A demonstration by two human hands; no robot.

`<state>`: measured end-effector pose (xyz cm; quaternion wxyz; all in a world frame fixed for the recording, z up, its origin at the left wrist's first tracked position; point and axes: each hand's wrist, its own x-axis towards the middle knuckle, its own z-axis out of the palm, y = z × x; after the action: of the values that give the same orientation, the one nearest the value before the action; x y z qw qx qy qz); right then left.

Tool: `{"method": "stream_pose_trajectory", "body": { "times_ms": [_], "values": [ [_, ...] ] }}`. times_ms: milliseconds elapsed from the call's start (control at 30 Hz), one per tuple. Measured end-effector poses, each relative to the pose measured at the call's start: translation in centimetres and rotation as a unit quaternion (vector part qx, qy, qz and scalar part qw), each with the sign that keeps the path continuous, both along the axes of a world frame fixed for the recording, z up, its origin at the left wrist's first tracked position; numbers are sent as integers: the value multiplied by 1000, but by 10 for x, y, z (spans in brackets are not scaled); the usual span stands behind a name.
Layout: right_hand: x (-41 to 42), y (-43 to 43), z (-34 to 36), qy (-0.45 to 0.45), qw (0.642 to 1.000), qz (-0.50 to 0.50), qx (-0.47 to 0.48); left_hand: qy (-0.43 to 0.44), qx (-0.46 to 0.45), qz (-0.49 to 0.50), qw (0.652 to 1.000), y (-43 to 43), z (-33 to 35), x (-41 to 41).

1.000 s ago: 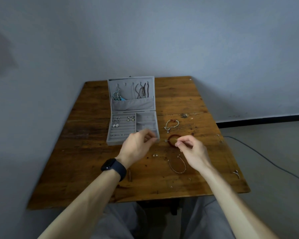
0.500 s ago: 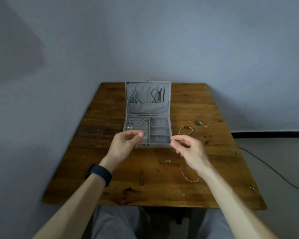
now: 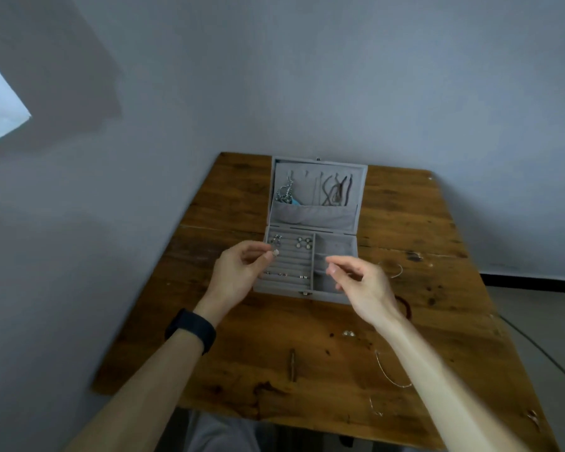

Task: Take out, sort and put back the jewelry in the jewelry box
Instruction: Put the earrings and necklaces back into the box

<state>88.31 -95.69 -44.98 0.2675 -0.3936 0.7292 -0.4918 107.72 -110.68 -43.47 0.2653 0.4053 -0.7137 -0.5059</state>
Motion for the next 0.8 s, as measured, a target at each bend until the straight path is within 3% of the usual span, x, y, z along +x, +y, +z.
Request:
{"method": "stream_pose_trajectory", "body": {
  "times_ms": [200,433,600,800],
  "values": [
    [-9,-28,-8,80,996,0,28,-83,-131,-32,987,-25,-7,-15],
    [-11,-50,-15,253,966,35,40,-203,-277,-93,934,-29,-8,-52],
    [-14,-68,-15,332,938,65,79,-236,-283,-131,920,-30,-15,-73],
    [-19,-79,-3,352,922,88,138,-236,-257,-130,928,-34,-20,-83]
  ]
}}
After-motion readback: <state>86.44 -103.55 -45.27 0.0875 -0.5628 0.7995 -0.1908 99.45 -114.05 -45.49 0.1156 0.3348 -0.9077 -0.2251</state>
